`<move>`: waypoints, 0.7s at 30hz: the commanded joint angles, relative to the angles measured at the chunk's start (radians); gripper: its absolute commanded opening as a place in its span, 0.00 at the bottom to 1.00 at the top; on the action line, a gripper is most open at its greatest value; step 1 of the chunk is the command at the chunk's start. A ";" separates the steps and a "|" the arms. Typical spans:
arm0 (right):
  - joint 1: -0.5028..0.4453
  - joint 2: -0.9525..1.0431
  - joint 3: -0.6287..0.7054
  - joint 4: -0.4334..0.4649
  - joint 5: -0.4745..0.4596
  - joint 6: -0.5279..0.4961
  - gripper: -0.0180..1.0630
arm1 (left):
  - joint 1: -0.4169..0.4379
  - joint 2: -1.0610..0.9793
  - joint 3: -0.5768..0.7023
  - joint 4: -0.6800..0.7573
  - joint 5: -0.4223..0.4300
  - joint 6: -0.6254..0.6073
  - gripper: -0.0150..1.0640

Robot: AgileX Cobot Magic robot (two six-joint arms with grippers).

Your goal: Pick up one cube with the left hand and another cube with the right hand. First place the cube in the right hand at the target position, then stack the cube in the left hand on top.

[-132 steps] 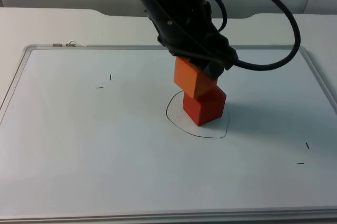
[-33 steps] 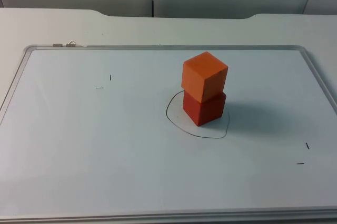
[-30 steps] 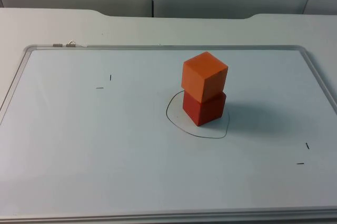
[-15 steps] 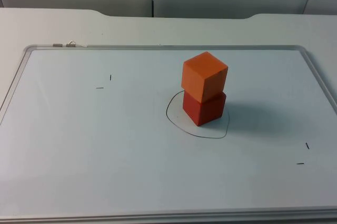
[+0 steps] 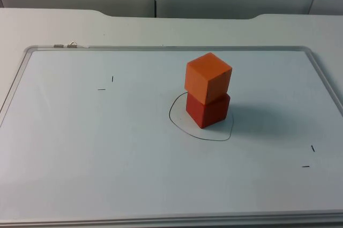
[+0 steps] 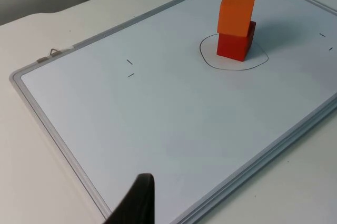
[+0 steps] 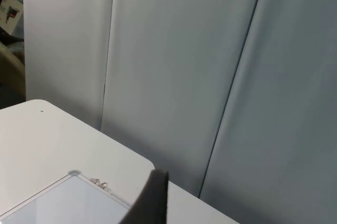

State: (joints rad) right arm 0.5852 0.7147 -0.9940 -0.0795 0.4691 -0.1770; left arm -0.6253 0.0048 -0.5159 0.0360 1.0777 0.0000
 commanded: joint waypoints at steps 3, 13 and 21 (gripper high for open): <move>0.004 -0.002 0.003 -0.001 -0.004 -0.006 0.84 | -0.006 -0.005 0.002 0.001 -0.001 -0.008 0.99; 0.004 -0.002 0.003 0.002 0.037 -0.011 0.84 | -0.006 -0.005 0.002 -0.002 -0.001 -0.006 0.99; 0.004 -0.039 0.005 0.034 0.144 -0.043 0.84 | -0.006 -0.005 0.002 0.019 0.000 -0.037 0.99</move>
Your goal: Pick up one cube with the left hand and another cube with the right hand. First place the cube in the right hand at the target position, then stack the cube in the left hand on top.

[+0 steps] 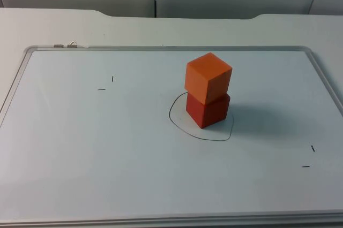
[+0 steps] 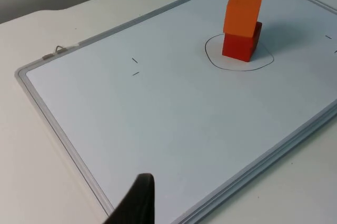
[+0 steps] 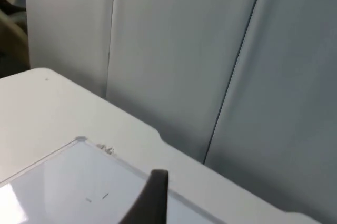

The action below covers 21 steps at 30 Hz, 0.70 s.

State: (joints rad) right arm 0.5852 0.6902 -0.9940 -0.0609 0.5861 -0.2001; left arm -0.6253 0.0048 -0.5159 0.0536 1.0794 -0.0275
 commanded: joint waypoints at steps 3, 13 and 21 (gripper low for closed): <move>0.004 -0.064 0.005 0.125 0.159 -0.106 0.84 | -0.006 -0.005 0.002 0.001 -0.001 -0.010 0.99; 0.004 -0.253 0.160 0.369 0.283 -0.247 0.84 | 0.009 -0.005 0.002 0.001 -0.001 -0.008 0.99; 0.004 -0.472 0.369 0.317 0.284 -0.180 0.84 | 0.290 -0.005 0.002 0.003 -0.001 -0.006 0.99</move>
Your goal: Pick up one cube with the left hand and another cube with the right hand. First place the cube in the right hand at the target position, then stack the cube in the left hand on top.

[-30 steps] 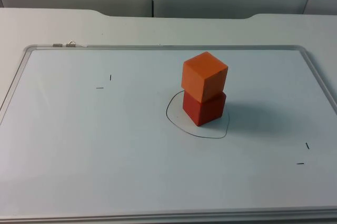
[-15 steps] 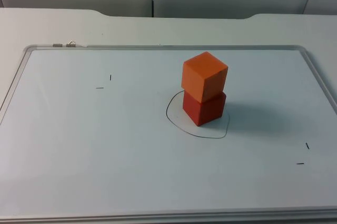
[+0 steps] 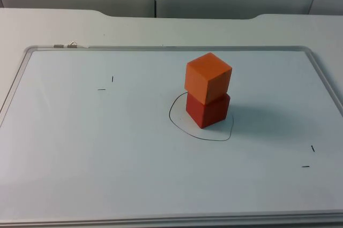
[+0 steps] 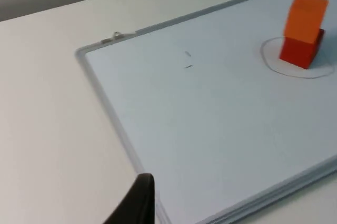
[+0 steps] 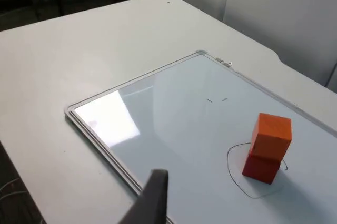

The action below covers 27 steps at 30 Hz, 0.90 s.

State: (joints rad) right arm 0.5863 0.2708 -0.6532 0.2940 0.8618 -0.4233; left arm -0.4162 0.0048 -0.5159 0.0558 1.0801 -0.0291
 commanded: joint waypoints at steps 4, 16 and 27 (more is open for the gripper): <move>0.003 -0.129 0.033 -0.162 0.084 0.192 0.84 | 0.207 -0.005 0.002 0.003 -0.002 -0.004 0.99; 0.006 -0.271 0.047 -0.250 0.224 0.320 0.84 | 0.396 -0.005 0.002 0.003 -0.002 -0.004 0.99; 0.006 -0.271 0.141 -0.255 0.218 0.329 0.84 | 0.428 -0.005 0.002 0.007 -0.002 -0.004 0.99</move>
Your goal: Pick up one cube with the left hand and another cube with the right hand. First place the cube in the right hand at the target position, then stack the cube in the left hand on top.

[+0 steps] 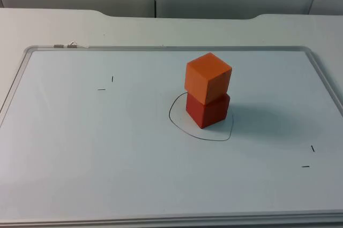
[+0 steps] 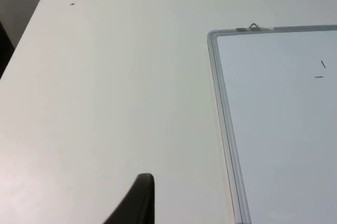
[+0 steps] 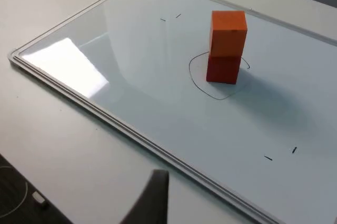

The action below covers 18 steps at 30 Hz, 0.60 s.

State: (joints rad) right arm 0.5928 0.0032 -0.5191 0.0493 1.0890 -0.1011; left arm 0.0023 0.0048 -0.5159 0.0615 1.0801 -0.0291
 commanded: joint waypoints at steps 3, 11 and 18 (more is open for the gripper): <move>-0.001 -0.003 0.007 -0.039 -0.009 0.053 0.84 | 0.027 -0.005 0.002 0.004 -0.002 -0.004 0.99; -0.001 -0.003 0.009 -0.055 -0.009 0.101 0.84 | 0.027 -0.005 0.002 0.004 -0.002 -0.004 0.99; -0.001 -0.003 0.009 -0.055 -0.009 0.101 0.84 | 0.027 -0.005 0.002 0.004 -0.002 -0.004 0.99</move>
State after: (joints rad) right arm 0.5928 0.0032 -0.5174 0.0000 1.0890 0.0000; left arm 0.0235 0.0048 -0.5159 0.0648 1.0801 -0.0291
